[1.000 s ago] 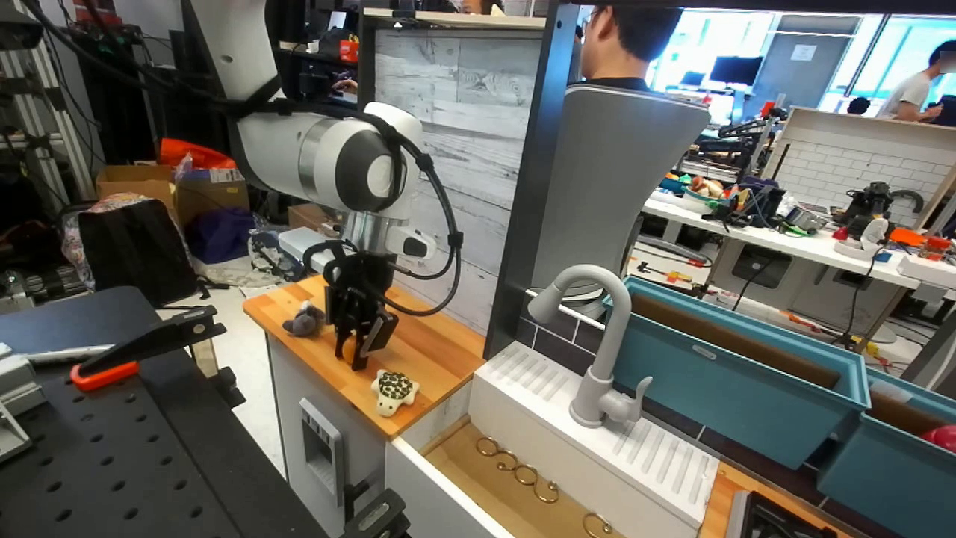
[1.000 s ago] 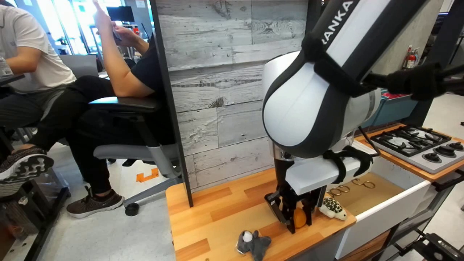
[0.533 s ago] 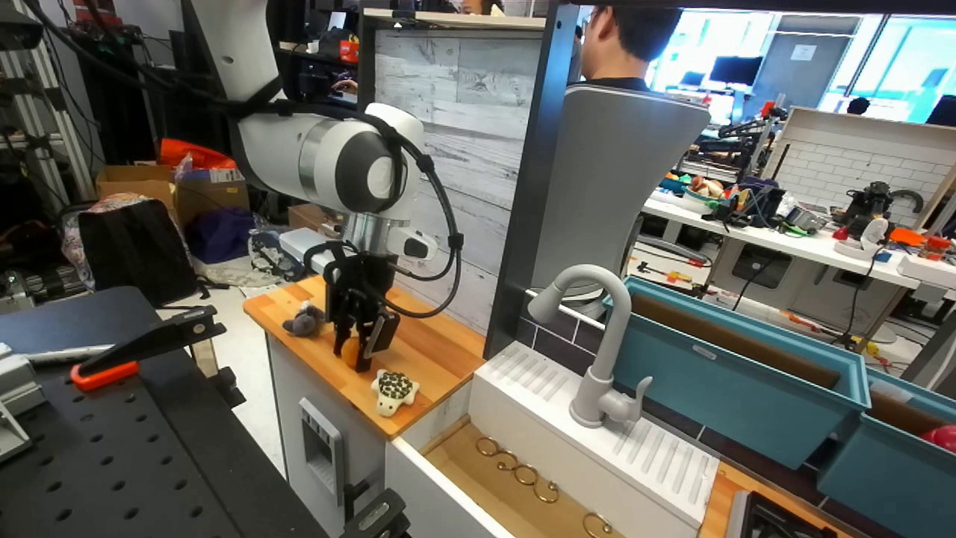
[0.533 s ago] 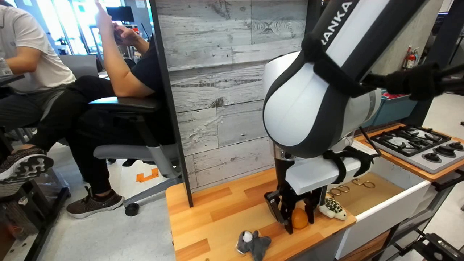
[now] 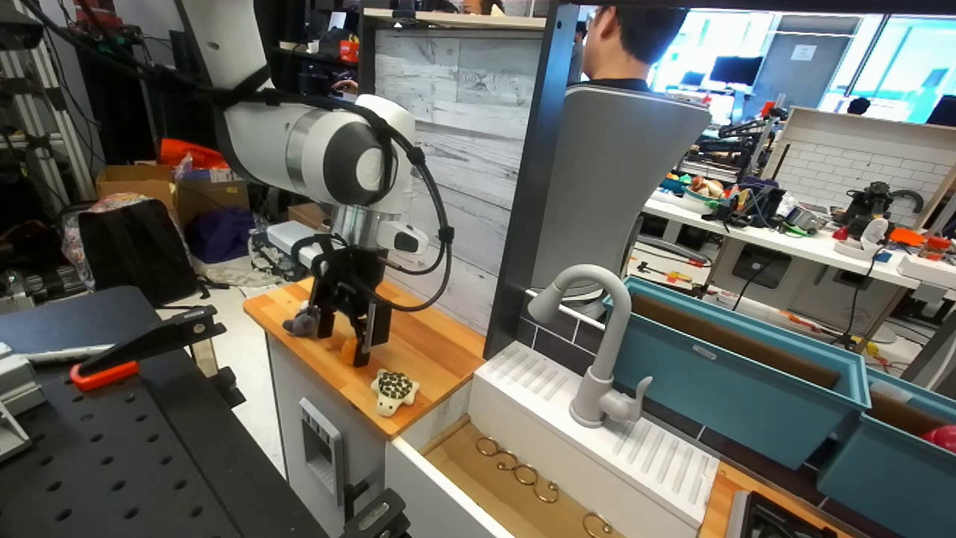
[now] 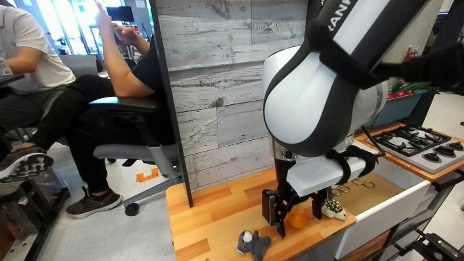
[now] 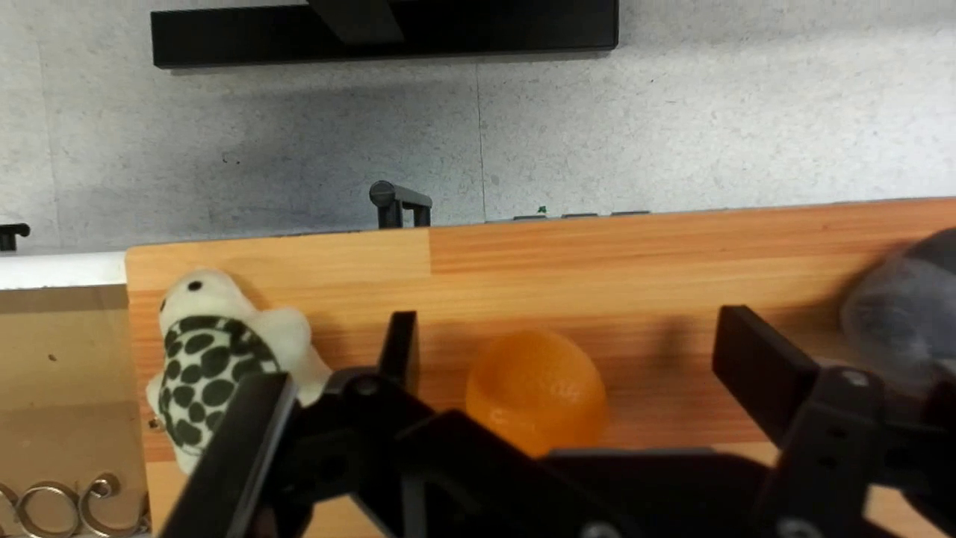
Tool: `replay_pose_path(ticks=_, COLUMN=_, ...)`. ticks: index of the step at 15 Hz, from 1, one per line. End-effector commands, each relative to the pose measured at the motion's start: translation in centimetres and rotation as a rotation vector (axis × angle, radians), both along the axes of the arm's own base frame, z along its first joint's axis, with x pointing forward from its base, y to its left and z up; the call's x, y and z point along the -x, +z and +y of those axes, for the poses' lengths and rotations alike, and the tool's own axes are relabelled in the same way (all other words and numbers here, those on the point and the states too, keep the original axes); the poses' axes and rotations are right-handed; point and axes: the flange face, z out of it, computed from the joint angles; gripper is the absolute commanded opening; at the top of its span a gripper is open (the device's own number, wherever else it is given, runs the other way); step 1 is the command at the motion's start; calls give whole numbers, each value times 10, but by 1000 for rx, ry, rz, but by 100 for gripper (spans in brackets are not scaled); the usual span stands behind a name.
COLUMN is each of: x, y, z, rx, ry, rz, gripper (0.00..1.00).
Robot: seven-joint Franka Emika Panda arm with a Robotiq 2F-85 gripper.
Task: Move the orange ball closer to you
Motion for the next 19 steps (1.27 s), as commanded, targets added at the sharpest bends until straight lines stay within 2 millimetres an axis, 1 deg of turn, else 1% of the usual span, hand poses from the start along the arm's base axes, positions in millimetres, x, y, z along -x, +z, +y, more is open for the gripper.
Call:
replay_pose_path(ticks=1, x=20, y=51, z=8, rx=-16, ry=-7, rz=-27, gripper=100)
replay_pose_path(ticks=2, x=22, y=64, z=9, rx=-20, ry=-2, rz=-39, gripper=100)
replay_pose_path(ticks=7, x=28, y=150, z=16, rx=-66, ry=-15, rz=-126, gripper=100)
replay_pose_path(ticks=8, x=28, y=165, z=17, rx=-79, ry=-2, rz=-154, gripper=100)
replay_pose_path(ticks=10, x=26, y=187, z=17, rx=-107, ry=-4, rz=-185, gripper=100)
replay_pose_path(ticks=11, x=26, y=194, z=15, rx=-109, ry=-8, rz=-190, gripper=100)
replay_pose_path(ticks=12, x=28, y=196, z=10, rx=-106, ry=-25, rz=-153, gripper=100)
replay_pose_path(ticks=13, x=29, y=196, z=2, rx=-92, ry=-48, rz=-104, gripper=100)
replay_pose_path(ticks=14, x=33, y=190, z=-11, rx=-49, ry=-96, rz=-27, gripper=100)
replay_pose_path(ticks=15, x=26, y=190, z=7, rx=-65, ry=-42, rz=-107, gripper=100)
replay_pose_path(ticks=17, x=29, y=186, z=-8, rx=-44, ry=-71, rz=-50, gripper=100)
replay_pose_path(ticks=19, x=29, y=185, z=-13, rx=-42, ry=-79, rz=-45, gripper=100)
